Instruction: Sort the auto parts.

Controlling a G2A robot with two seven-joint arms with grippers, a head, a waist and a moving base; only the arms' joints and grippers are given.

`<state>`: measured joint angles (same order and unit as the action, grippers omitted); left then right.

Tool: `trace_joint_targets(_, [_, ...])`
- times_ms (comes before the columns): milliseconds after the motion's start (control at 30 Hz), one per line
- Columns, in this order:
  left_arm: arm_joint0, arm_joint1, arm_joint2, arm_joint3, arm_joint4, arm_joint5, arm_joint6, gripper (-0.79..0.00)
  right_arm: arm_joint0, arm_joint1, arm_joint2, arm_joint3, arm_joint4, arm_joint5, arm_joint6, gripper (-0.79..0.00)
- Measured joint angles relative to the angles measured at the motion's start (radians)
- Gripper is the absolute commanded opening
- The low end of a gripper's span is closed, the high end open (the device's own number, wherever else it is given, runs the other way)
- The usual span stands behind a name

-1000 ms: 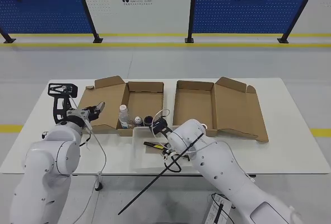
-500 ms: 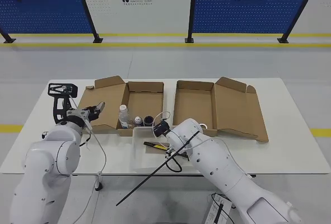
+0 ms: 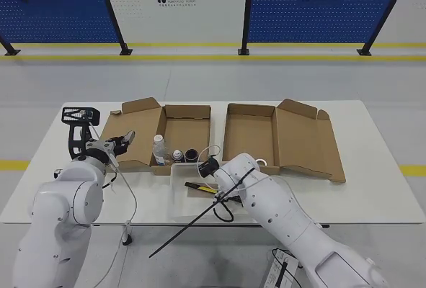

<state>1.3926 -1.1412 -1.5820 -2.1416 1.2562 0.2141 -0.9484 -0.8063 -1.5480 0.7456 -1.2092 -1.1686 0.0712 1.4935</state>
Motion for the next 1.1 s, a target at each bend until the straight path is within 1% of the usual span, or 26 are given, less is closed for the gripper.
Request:
trace_joint_targets(100, [0.000,0.000,0.000,0.000,0.000,0.000,0.000,0.000,0.003,-0.002,0.000,0.012,-0.006,0.008,0.003,-0.271])
trace_joint_targets(200, [0.000,0.000,0.000,0.000,0.000,0.000,0.000,0.000,0.005,-0.004,0.000,0.021,-0.006,0.012,0.006,-0.317])
trace_joint_targets(233, [0.000,0.000,0.000,0.000,0.000,0.000,0.000,0.000,0.005,-0.005,0.000,0.024,-0.006,0.012,0.009,-0.320])
trace_joint_targets(267, [0.000,0.000,0.000,0.000,0.000,0.000,0.000,0.000,0.006,-0.006,-0.001,0.026,-0.005,0.012,0.011,-0.289])
trace_joint_targets(333, [0.000,0.000,0.000,0.000,0.000,0.000,0.000,0.000,0.007,-0.008,-0.005,0.031,-0.004,0.011,0.017,-0.289])
trace_joint_targets(400, [0.000,0.000,0.000,0.000,0.000,0.000,0.000,0.000,0.009,-0.011,-0.008,0.033,-0.005,0.012,0.021,-0.311])
trace_joint_targets(433, [0.000,0.000,0.000,0.000,0.000,0.000,0.000,0.000,0.009,-0.012,-0.009,0.033,-0.005,0.013,0.021,-0.413])
trace_joint_targets(467, [0.000,0.000,0.000,0.000,0.000,0.000,0.000,0.000,0.009,-0.012,-0.010,0.033,-0.006,0.014,0.021,-0.456])
trace_joint_targets(567, [0.000,0.000,0.000,0.000,0.000,0.000,0.000,0.000,0.009,-0.014,-0.010,0.032,-0.009,0.014,0.025,-0.499])
trace_joint_targets(600, [0.000,0.000,0.000,0.000,0.000,0.000,0.000,0.000,0.009,-0.015,-0.010,0.033,-0.010,0.015,0.026,-0.536])
trace_joint_targets(667, [0.000,0.000,0.000,0.000,0.000,0.000,0.000,0.000,0.009,-0.016,-0.009,0.033,-0.010,0.015,0.028,-0.573])
trace_joint_targets(700, [0.000,0.000,0.000,0.000,0.000,0.000,0.000,0.000,0.008,-0.016,-0.008,0.035,-0.008,0.014,0.030,-0.619])
trace_joint_targets(900, [0.000,0.000,0.000,0.000,0.000,0.000,0.000,0.000,0.002,-0.021,-0.010,0.030,0.013,0.005,0.027,-0.591])
trace_joint_targets(967, [0.000,0.000,0.000,0.000,0.000,0.000,0.000,0.000,-0.002,-0.023,-0.009,0.026,0.021,0.005,0.024,-0.573])
trace_joint_targets(1000, [0.000,0.000,0.000,0.000,0.000,0.000,0.000,0.000,-0.003,-0.024,-0.010,0.023,0.023,0.006,0.025,-0.551])
trace_joint_targets(1100, [0.000,0.000,0.000,0.000,0.000,0.000,0.000,0.000,-0.004,-0.026,-0.015,0.016,0.023,0.008,0.031,-0.536])
